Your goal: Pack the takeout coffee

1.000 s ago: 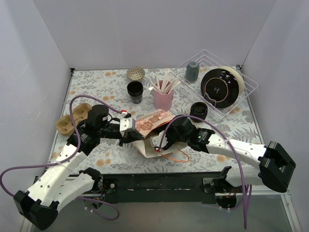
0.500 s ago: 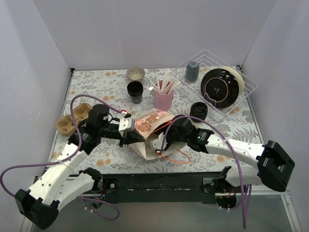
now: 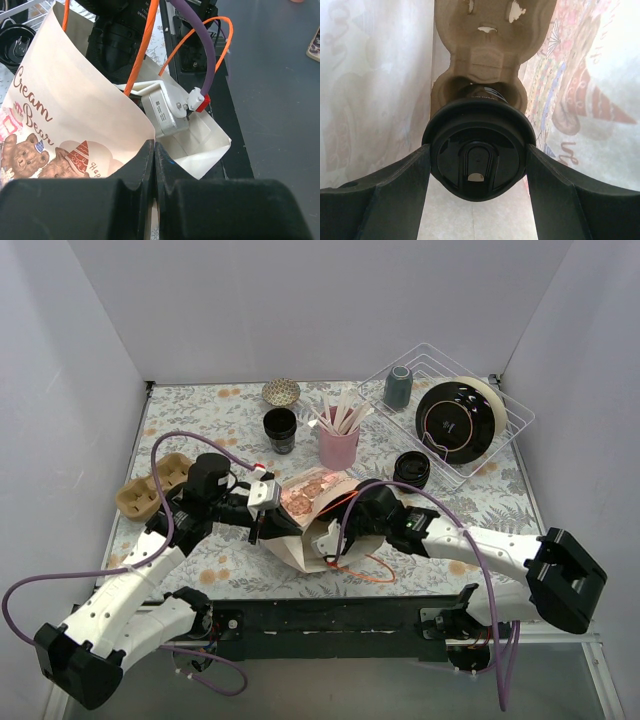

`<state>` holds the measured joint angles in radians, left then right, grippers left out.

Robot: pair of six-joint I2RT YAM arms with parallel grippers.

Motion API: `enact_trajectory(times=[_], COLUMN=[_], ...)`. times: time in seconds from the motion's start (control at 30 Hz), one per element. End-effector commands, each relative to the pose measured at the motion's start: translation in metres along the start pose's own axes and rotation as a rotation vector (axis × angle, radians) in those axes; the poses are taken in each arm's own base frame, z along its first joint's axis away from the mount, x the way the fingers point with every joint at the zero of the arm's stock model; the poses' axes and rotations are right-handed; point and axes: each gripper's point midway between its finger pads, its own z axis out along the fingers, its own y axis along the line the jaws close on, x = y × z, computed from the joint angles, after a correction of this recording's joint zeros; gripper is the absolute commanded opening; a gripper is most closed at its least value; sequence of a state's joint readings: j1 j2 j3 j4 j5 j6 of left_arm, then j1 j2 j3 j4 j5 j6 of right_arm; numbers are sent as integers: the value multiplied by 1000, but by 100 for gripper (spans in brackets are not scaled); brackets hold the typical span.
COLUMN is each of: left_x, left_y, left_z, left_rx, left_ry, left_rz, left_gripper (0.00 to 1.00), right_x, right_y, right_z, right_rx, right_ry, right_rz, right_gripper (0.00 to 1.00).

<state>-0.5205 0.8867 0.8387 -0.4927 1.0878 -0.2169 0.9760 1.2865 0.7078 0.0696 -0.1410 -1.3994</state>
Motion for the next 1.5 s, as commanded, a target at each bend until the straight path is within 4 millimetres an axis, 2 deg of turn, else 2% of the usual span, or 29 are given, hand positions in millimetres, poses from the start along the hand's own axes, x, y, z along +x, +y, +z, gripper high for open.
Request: enact_trajectory(times=[0.0,0.2,0.47,0.67,0.73,0.77,0.8,0.83,0.87,0.9,0.93,0.97,1.03,1.1,1.3,1.47], left_x=[-22,-23,-25,-16,-8,-8,-3,-6,-9,-8,-14,-21,-21,-19,-6,-8], left_y=[-7,-8,-7,-4,1,3,12,18,22,30,38,37,42,38,23,16], left_z=[-1,1,1,0,-2,-4,-6,-8,-12,-16,-21,-25,-32,-35,-36,-32], left_rx=[54,67,68,29,-16,-39,-101,-143,-186,-252,-307,-344,-414,-424,-394,-346], left_ry=[-54,-67,-65,-47,-17,-14,7,1,-5,2,-17,-45,-56,-53,-28,-39], left_rz=[50,46,48,38,40,55,55,62,78,75,98,88,79,72,28,31], left_gripper=[0,0,0,0,0,0,0,0,0,0,0,0,0,0,0,0], right_x=[-2,-1,6,8,8,8,9,10,8,8,9,7,3,1,-1,3], right_y=[-13,-27,0,7,8,2,-1,3,-10,-10,-9,-19,-23,-34,-37,-24], right_z=[8,16,24,31,33,34,34,36,36,38,39,39,42,44,58,69], right_rx=[11,44,-13,-42,-58,-50,-53,-80,-64,-78,-95,-82,-89,-65,-68,-97], right_ry=[-16,-12,2,9,9,10,17,26,23,27,35,31,13,8,-15,-9], right_rz=[-25,38,87,109,109,108,110,117,120,128,134,132,137,145,160,214], right_gripper=[1,1,1,1,1,1,1,1,1,1,1,1,1,1,1,5])
